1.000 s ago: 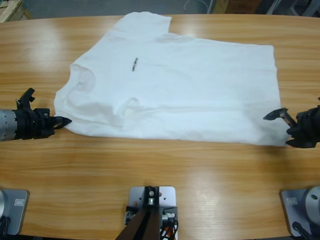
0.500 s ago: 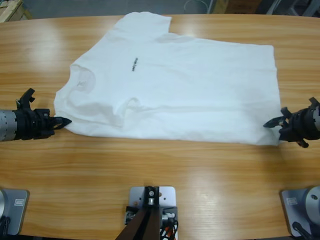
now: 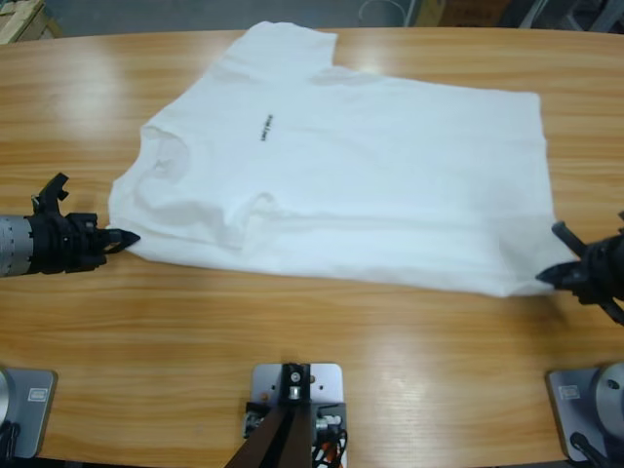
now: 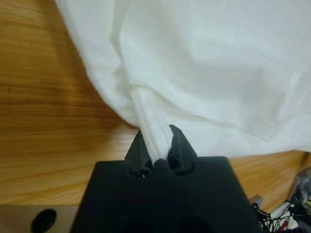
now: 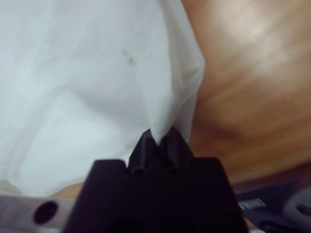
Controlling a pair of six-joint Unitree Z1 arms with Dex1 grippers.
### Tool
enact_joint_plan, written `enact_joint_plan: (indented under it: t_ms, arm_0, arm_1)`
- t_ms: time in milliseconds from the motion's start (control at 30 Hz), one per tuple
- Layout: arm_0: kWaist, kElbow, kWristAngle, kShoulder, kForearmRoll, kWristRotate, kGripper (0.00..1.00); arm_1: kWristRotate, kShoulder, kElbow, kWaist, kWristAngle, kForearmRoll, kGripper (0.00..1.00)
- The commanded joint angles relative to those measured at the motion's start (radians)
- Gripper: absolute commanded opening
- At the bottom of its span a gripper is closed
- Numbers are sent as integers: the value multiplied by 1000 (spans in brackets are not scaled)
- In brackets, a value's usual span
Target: Fold clothes
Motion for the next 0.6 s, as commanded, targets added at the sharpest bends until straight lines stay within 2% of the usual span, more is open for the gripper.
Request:
enact_joint_plan:
  t_ms: [33,200,367,600]
  arm_0:
    - [-13,49,-22,-15,19,-20,0]
    - [-38,-11,-25,-37,133,-95,0]
    - [-117,-42,-21,-118,234,-223,0]
    - [-134,-105,-21,-200,388,-272,0]
  arm_1:
    - [-25,1,-96,56,-11,213,0]
    - [-37,29,-119,64,9,253,0]
    - [-54,69,-130,66,9,251,0]
    - [-55,73,-130,66,12,255,0]
